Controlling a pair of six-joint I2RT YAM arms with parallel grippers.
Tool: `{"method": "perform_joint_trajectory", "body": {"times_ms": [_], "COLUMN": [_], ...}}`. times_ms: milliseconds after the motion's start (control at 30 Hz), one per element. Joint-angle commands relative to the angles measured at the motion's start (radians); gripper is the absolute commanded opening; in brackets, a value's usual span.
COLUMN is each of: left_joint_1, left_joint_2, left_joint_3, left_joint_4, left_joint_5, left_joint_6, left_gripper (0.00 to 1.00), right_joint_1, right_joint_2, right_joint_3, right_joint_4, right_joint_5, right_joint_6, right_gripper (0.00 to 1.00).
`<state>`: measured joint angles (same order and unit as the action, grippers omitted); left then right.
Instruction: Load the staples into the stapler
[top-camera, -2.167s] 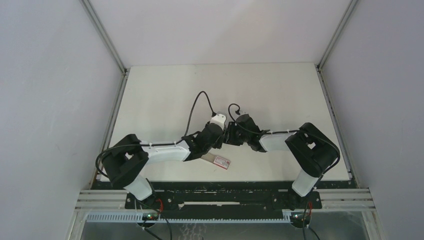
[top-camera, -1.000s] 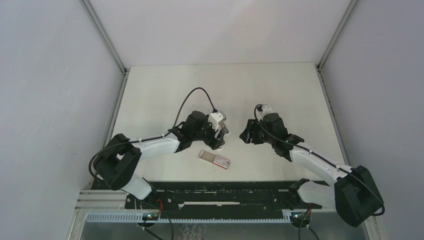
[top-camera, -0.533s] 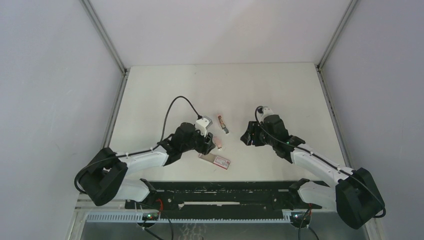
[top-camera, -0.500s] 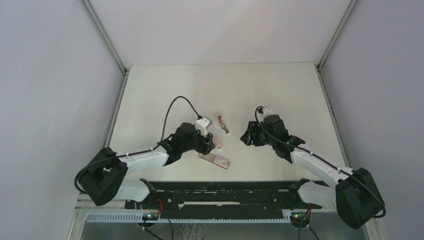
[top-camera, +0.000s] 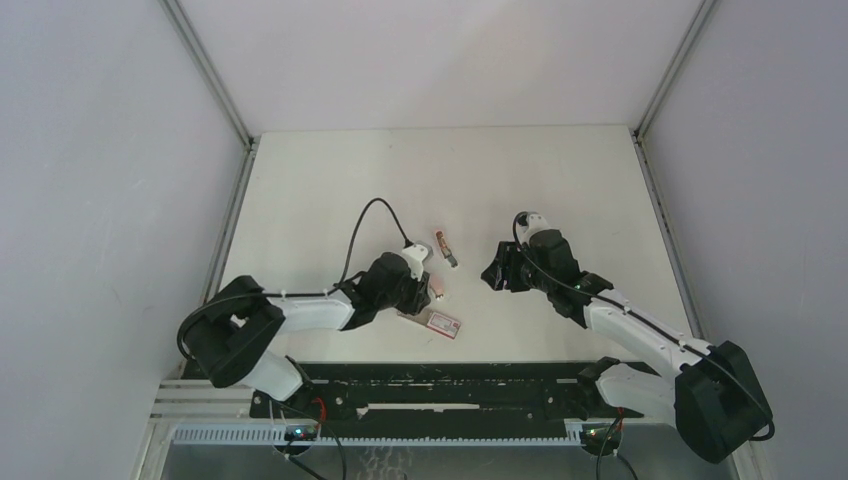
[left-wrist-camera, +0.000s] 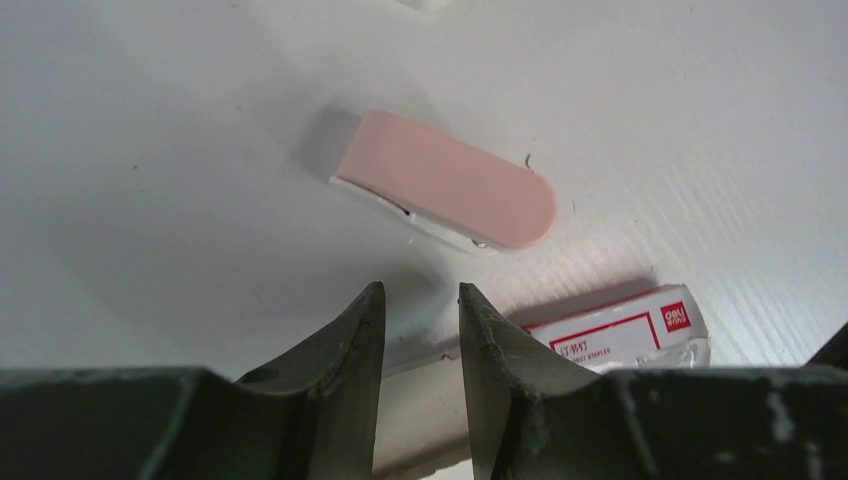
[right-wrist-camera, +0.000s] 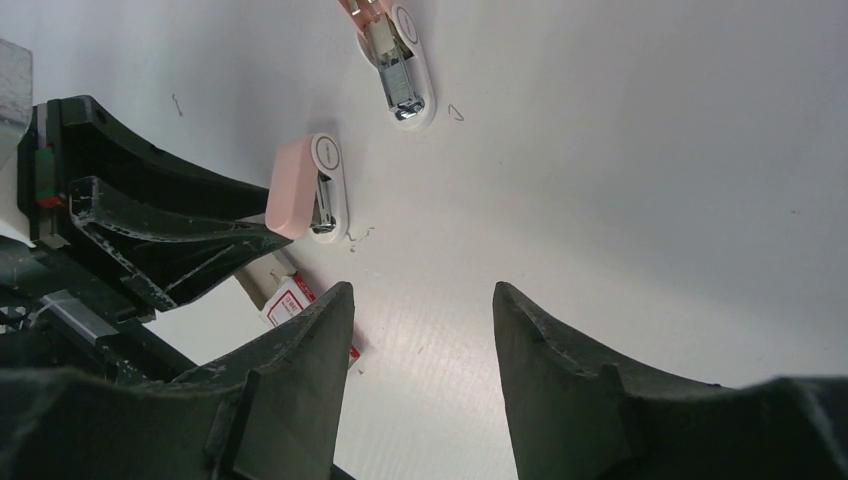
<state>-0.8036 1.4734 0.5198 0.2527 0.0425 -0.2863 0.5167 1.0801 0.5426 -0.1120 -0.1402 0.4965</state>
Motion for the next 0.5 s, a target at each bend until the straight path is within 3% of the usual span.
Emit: {"method": "perform_joint_trajectory", "body": {"times_ms": [0,467], "left_joint_1": [-0.02,-0.09], "left_joint_2": [0.045,0.189], "left_joint_3": [0.075,0.158], "left_joint_4": [0.022,0.132], "left_joint_5": [-0.024,-0.061], "left_joint_6": [-0.011,-0.086], "left_gripper": [0.37,0.34], "right_joint_1": [-0.004,-0.003], "right_joint_2": [-0.017,-0.024], "right_joint_3": [0.0,0.0], "right_joint_4": [0.024,0.022], "right_joint_5": [-0.004,-0.008], "right_joint_6": [0.007,0.009], "right_gripper": [0.53,0.53]}}
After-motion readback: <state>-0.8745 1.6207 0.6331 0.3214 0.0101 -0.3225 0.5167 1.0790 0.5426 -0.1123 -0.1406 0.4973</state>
